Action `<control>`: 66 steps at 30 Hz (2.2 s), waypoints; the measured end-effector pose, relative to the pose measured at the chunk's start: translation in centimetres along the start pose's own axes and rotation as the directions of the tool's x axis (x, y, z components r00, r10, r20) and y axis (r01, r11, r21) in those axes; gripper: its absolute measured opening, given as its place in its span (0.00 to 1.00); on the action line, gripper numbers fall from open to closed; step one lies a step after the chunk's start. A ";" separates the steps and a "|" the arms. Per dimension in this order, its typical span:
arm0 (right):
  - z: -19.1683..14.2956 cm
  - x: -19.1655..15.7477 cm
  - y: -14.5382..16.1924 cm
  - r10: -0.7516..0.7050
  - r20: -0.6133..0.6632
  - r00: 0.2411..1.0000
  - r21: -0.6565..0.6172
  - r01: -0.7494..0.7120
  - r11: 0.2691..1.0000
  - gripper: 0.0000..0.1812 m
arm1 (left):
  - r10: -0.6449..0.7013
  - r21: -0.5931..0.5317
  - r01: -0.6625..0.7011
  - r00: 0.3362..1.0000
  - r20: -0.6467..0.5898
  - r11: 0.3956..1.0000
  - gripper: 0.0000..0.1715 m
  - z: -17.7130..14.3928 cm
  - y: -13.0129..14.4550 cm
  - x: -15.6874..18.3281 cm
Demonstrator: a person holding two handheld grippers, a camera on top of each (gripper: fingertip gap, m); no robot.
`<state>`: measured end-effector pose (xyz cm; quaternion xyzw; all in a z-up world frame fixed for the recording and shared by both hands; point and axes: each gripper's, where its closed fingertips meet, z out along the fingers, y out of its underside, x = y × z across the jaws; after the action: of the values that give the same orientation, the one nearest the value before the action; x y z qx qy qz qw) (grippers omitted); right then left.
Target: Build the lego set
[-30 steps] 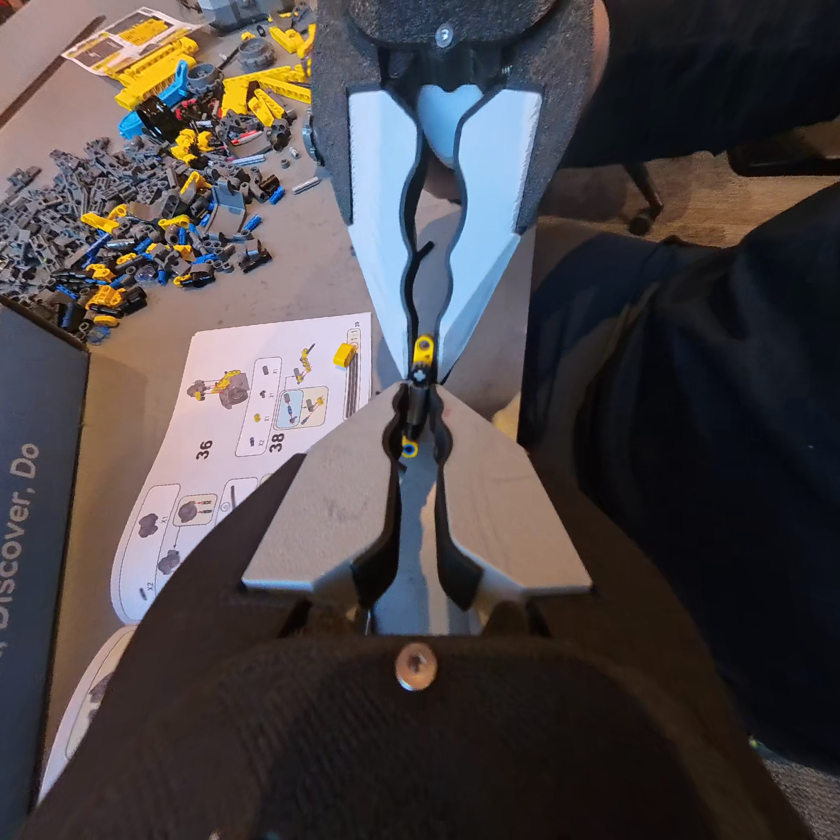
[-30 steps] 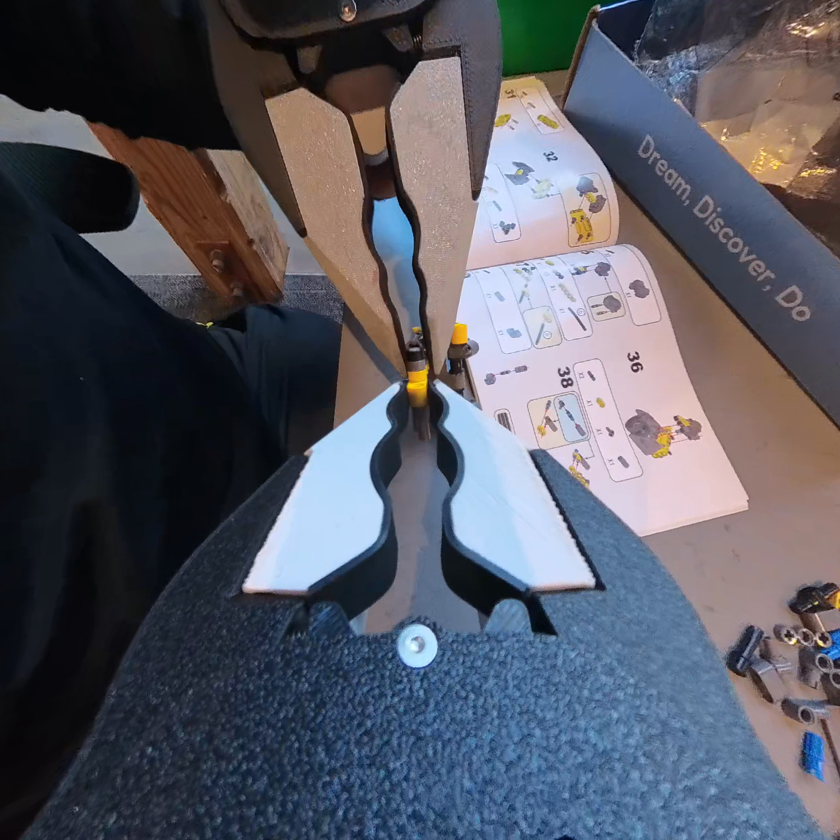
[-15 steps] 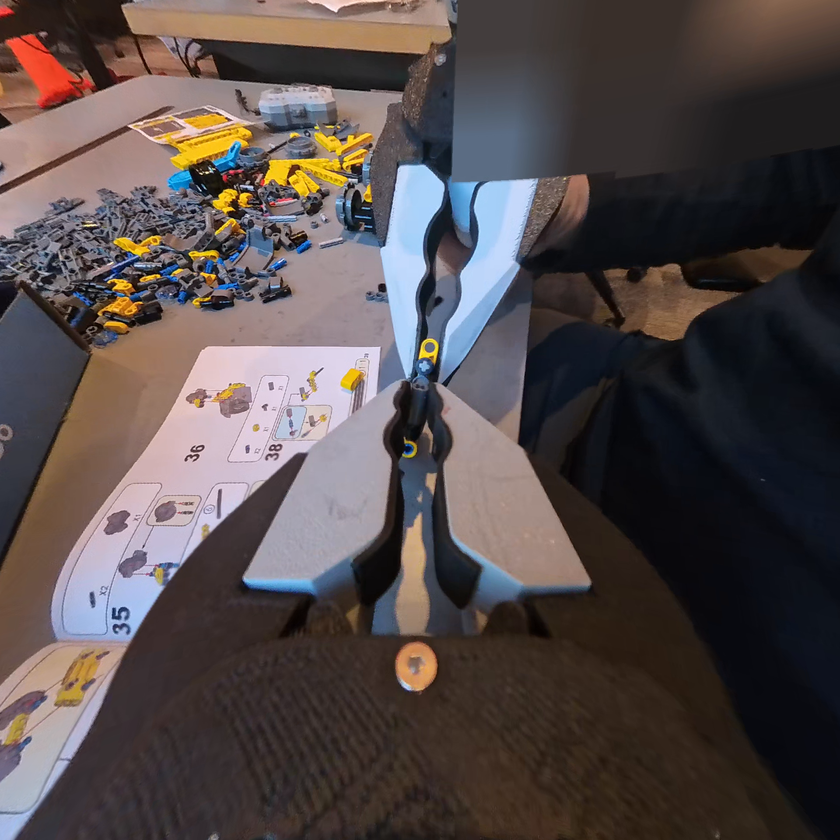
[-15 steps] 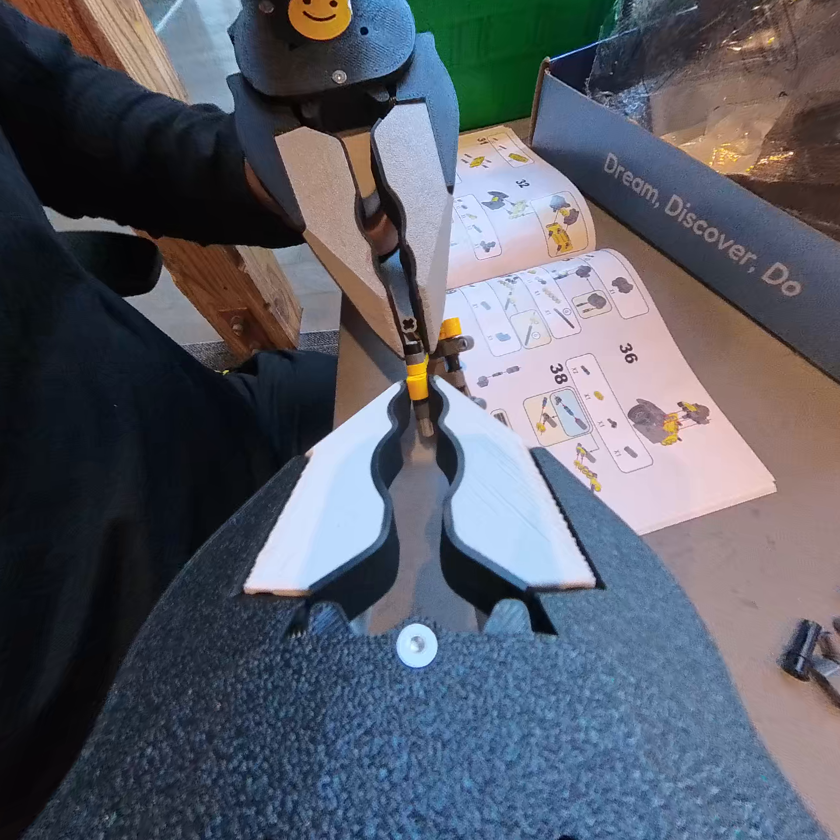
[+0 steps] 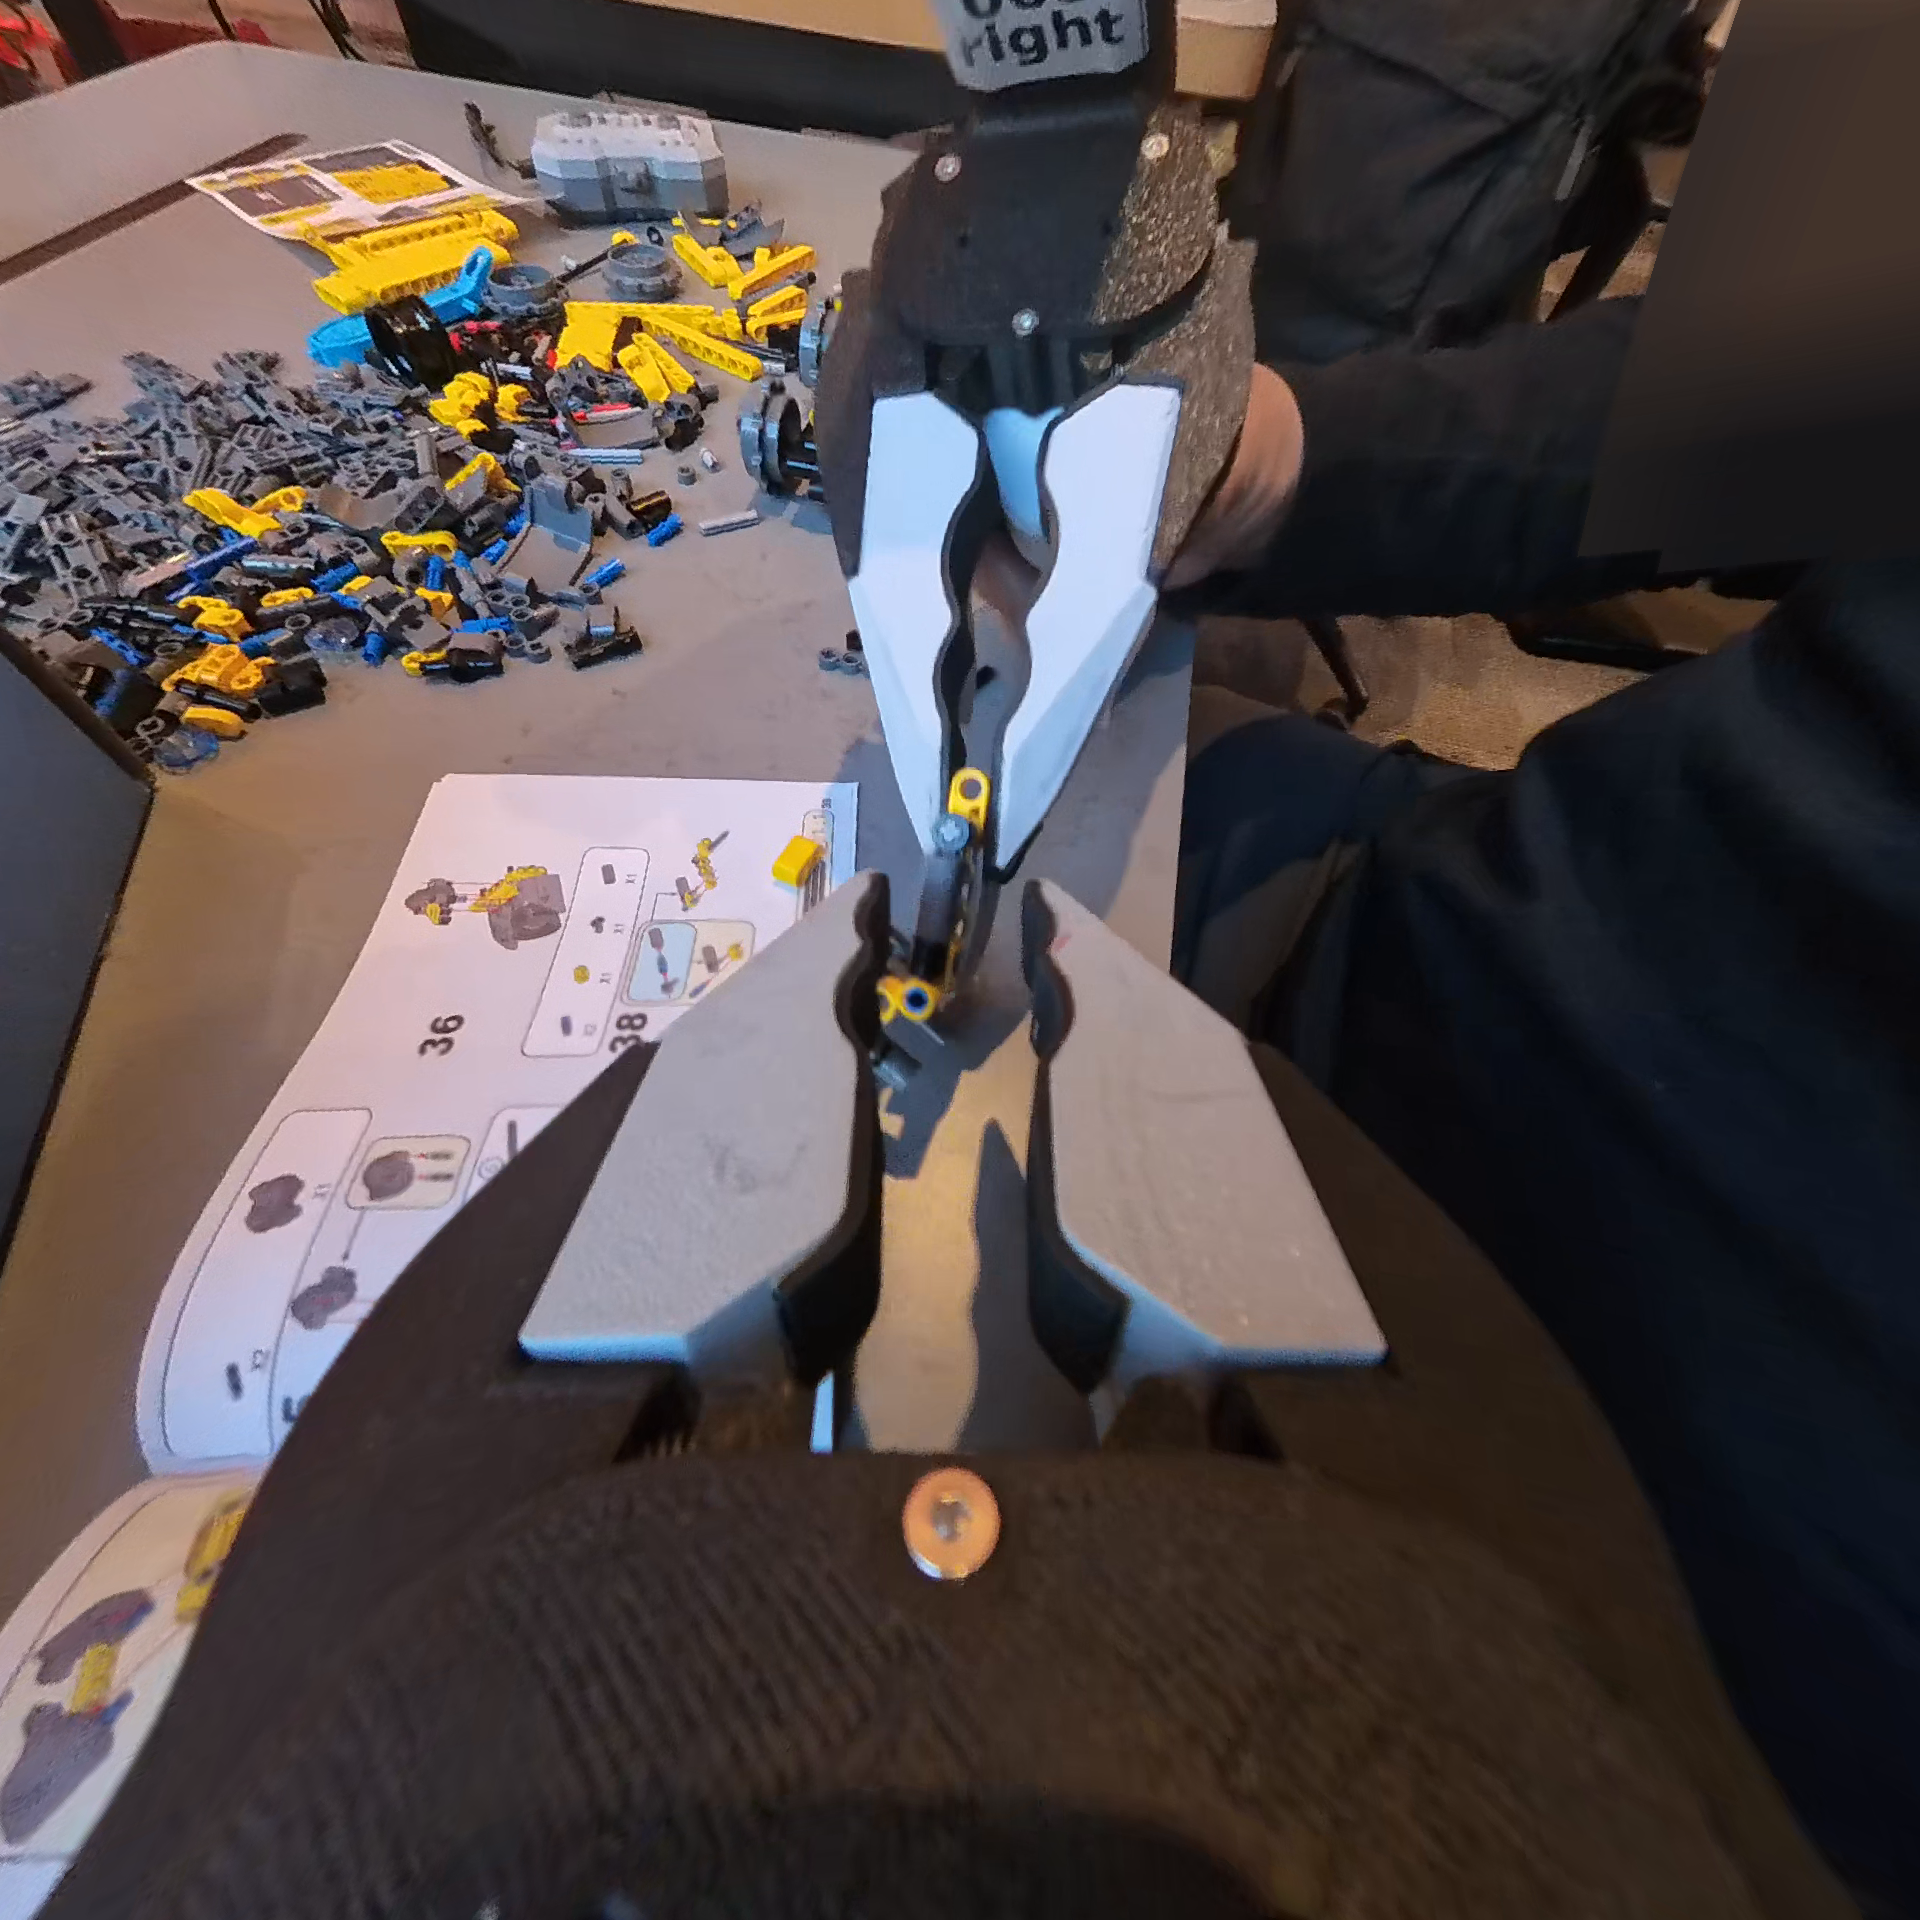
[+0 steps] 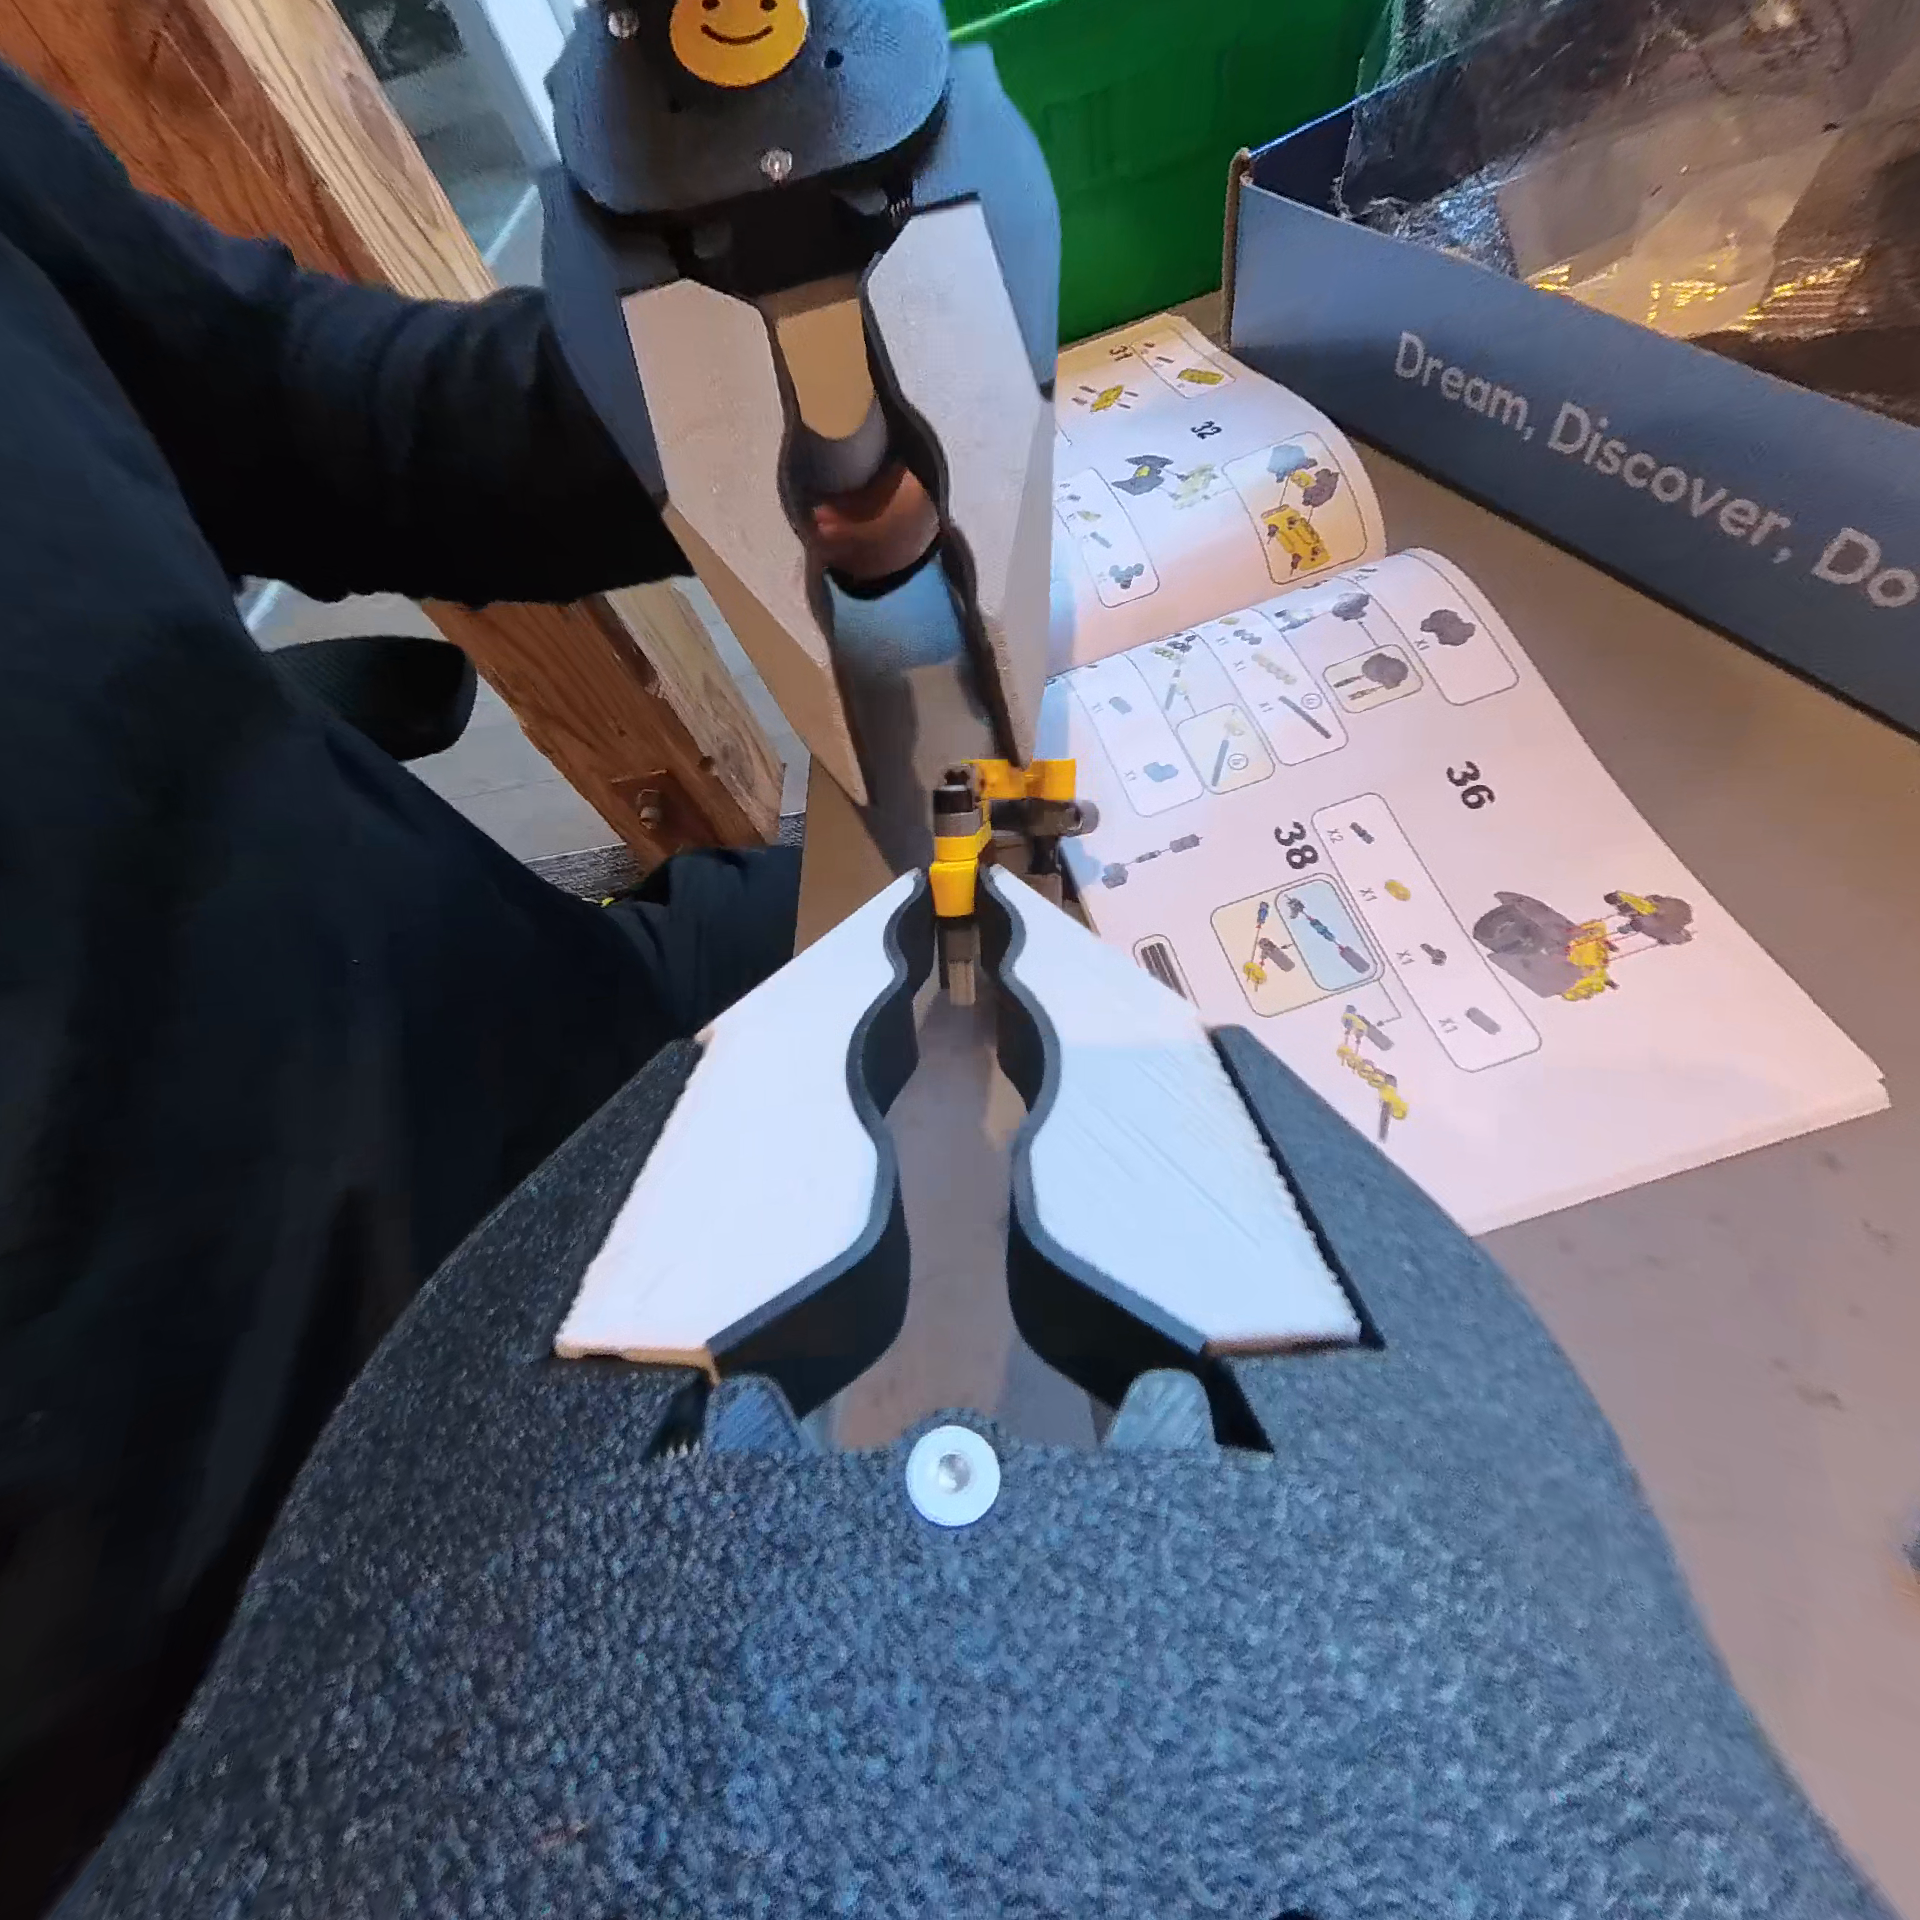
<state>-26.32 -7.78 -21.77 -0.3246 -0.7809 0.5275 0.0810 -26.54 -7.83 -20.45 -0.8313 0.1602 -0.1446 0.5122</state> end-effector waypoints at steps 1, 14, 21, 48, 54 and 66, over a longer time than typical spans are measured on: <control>0.1 -0.1 0.0 0.005 0.009 1.000 0.000 -0.005 1.000 0.04 | -0.005 -0.006 0.005 1.000 -0.008 1.000 0.14 0.1 -0.3 -0.1; -0.3 -0.2 0.4 0.095 0.088 0.992 0.001 -0.095 0.995 0.04 | -0.006 -0.116 -0.007 0.994 -0.112 0.993 0.05 1.0 -0.3 0.2; 0.0 -0.5 0.4 0.073 0.090 0.993 -0.019 -0.072 0.997 0.04 | -0.034 -0.126 0.014 0.987 -0.160 0.992 0.03 1.4 -0.3 0.6; -2.3 0.8 -1.7 0.033 -0.079 0.996 0.129 -0.023 0.991 0.04 | -0.059 0.050 0.060 0.998 -0.022 0.997 0.03 -3.2 -1.1 -2.4; -0.9 1.2 -1.3 0.034 -0.082 0.996 0.076 -0.028 0.997 0.04 | 0.064 0.018 -0.064 0.998 0.005 0.998 0.03 -1.3 -1.0 -1.5; -2.8 3.1 -3.0 0.068 -0.114 0.991 0.218 -0.042 0.975 0.04 | 0.285 -0.347 -0.239 0.955 0.088 0.907 0.16 1.7 6.3 -0.7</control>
<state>-28.65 -4.51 -18.56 -0.3667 -0.7037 0.5903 0.1478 -27.26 -8.82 -26.92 -0.8845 0.2571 0.0117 0.3891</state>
